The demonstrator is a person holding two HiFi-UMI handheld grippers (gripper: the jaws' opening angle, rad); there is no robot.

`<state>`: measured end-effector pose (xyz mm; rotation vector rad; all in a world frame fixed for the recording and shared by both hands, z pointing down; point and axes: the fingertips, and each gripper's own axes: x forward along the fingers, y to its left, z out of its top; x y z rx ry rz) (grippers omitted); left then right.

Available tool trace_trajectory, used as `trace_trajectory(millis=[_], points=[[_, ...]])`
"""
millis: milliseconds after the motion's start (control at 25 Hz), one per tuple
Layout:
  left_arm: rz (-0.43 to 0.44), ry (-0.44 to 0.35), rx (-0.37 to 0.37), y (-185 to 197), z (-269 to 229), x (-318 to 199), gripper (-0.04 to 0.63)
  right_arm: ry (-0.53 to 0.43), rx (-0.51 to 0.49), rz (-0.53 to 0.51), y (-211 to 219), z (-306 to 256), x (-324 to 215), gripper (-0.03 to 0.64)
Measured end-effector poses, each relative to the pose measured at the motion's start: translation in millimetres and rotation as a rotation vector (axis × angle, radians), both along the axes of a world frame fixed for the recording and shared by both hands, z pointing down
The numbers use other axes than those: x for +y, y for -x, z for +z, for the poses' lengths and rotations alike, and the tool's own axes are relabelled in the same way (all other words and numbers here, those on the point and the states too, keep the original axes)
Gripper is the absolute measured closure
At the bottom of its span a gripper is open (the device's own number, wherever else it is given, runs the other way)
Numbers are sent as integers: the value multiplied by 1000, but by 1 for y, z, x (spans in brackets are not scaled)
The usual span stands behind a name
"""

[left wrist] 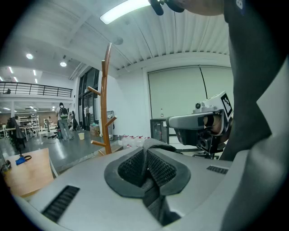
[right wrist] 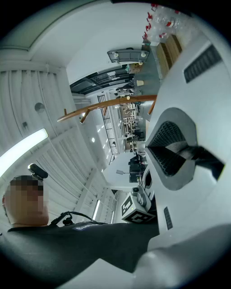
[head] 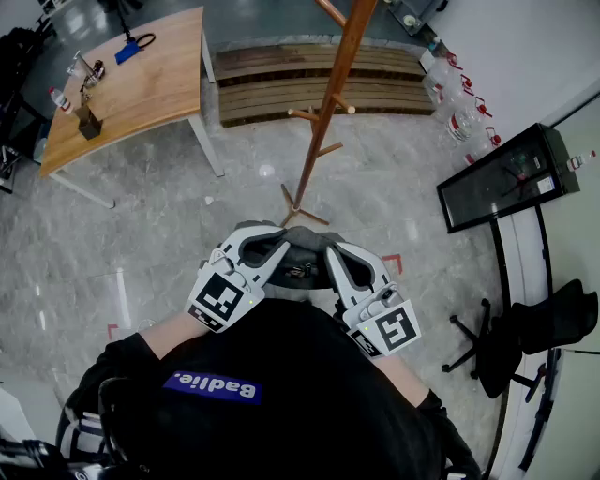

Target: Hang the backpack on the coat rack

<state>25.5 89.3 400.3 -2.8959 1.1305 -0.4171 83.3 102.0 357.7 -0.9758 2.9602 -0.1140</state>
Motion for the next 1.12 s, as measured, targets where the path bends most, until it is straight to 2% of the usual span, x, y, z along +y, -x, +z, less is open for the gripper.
trace_trajectory(millis=[560, 880, 1000, 1120], points=[[-43, 18, -18, 1, 7, -5, 558, 6, -32, -70, 1, 2, -7, 611], [-126, -89, -47, 17, -19, -49, 558, 27, -80, -86, -20, 8, -17, 611], [-111, -126, -53, 28, -29, -72, 558, 28, -69, -89, -8, 9, -27, 611], [-55, -156, -45, 45, -37, -98, 558, 24, -22, -59, 9, 14, -44, 611]])
